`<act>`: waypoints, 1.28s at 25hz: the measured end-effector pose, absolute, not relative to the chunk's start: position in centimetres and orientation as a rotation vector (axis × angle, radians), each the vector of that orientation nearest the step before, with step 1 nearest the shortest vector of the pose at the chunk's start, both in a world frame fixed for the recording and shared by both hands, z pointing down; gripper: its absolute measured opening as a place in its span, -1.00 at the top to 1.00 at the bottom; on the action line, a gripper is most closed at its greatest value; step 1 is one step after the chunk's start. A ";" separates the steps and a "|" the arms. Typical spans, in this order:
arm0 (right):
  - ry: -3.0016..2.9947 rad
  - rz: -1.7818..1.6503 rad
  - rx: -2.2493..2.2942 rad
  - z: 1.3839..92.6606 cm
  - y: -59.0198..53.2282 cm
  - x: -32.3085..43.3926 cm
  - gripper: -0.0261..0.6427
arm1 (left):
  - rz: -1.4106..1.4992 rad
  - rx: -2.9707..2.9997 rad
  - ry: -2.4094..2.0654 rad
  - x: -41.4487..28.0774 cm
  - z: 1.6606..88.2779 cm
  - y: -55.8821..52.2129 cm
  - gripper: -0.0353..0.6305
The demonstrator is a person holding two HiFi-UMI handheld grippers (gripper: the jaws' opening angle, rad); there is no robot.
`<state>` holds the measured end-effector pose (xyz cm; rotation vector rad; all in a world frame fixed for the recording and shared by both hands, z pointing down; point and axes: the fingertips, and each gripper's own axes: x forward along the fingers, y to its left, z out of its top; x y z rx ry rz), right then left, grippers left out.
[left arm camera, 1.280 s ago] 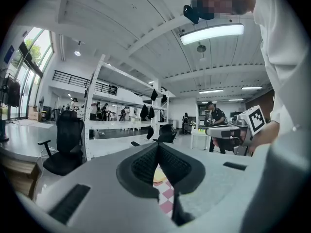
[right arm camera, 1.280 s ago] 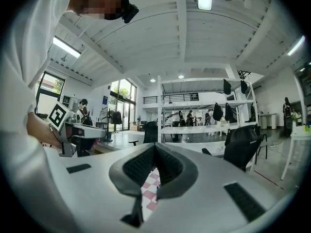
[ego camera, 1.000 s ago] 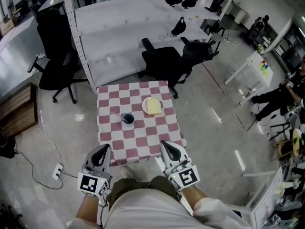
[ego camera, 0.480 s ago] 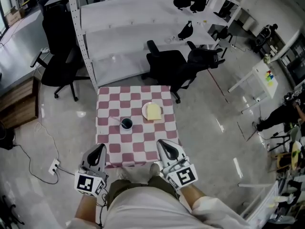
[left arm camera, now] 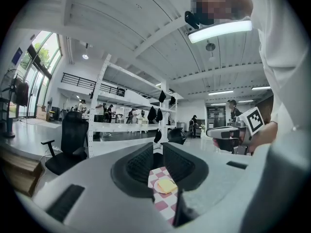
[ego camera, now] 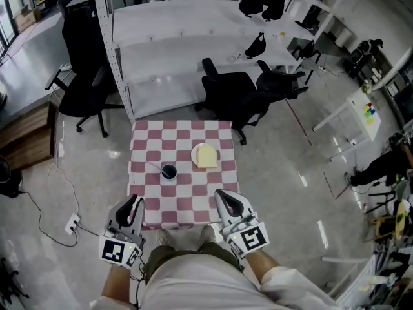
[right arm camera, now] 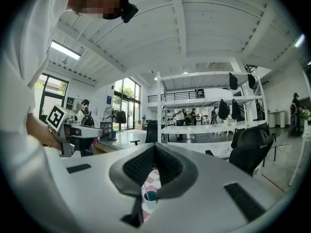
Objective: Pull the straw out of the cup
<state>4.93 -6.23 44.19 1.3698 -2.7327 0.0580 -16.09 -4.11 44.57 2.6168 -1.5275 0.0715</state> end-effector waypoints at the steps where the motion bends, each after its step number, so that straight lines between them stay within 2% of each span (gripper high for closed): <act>1: -2.734 0.058 1.368 44.2 -6.3 5.0 0.91 | 0.070 2.616 -1.529 -16.0 44.5 -4.2 0.70; 3: -2.736 0.056 1.366 44.1 -6.6 5.3 0.91 | 0.069 2.616 -1.537 -15.9 44.4 -4.4 0.61; 8: -2.731 0.065 1.369 44.2 -6.9 5.8 0.91 | 0.072 2.622 -1.545 -15.7 44.1 -4.9 0.55; 13: -2.736 0.061 1.363 44.3 -7.3 6.1 0.91 | 0.047 2.610 -1.522 -15.4 44.4 -5.3 0.08; 32: -2.716 0.073 1.373 44.7 -8.0 7.7 0.91 | 0.166 2.541 -1.543 -15.0 49.4 -8.1 0.04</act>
